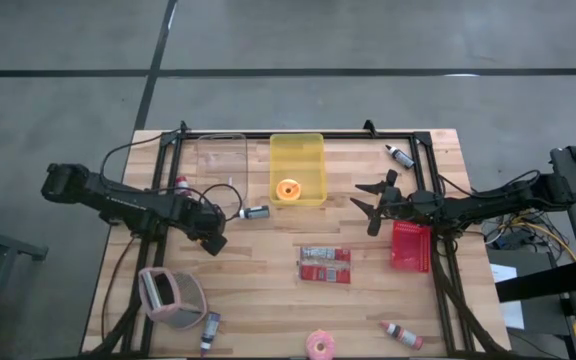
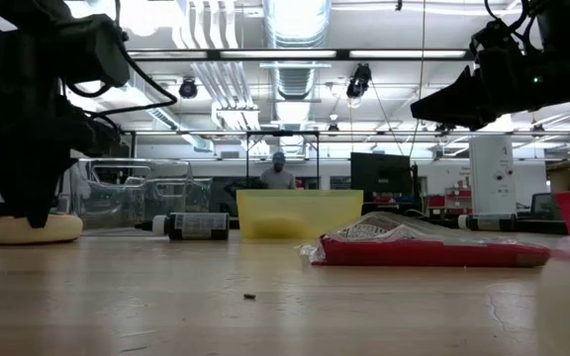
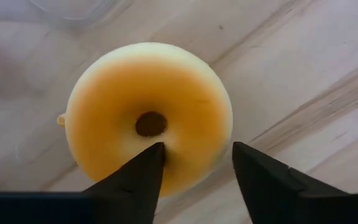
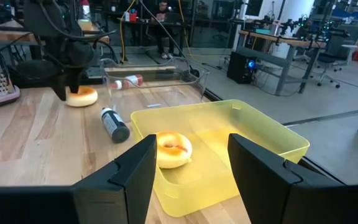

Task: Pick & Place Food Item
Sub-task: Put the orange donut into the yellow bin

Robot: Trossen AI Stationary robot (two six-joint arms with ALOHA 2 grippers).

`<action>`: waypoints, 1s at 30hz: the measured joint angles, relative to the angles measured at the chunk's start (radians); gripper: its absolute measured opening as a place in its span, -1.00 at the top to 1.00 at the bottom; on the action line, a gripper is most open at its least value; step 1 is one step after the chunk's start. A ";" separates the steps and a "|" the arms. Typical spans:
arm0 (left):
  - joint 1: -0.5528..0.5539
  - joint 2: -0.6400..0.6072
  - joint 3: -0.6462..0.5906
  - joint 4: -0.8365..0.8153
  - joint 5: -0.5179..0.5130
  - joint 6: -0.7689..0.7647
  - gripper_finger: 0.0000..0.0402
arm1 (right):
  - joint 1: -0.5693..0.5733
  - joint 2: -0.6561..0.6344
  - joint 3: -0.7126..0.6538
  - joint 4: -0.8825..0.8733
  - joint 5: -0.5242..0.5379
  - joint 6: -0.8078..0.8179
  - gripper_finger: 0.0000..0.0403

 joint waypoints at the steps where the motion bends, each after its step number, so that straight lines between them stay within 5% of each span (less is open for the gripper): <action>1: 0.000 0.000 0.000 -0.001 -0.001 -0.001 0.16 | 0.000 0.000 0.000 0.000 0.000 0.000 0.03; 11: 0.000 0.000 -0.001 -0.005 -0.003 -0.016 0.68 | 0.000 0.000 0.000 0.000 0.000 0.000 0.03; 21: 0.000 -0.015 0.056 -0.076 0.068 -0.020 0.71 | 0.000 0.000 0.000 0.000 0.000 0.000 0.03; 30: -0.004 -0.061 0.312 -0.333 0.016 -0.069 0.71 | 0.000 0.000 0.000 0.000 0.000 0.000 0.03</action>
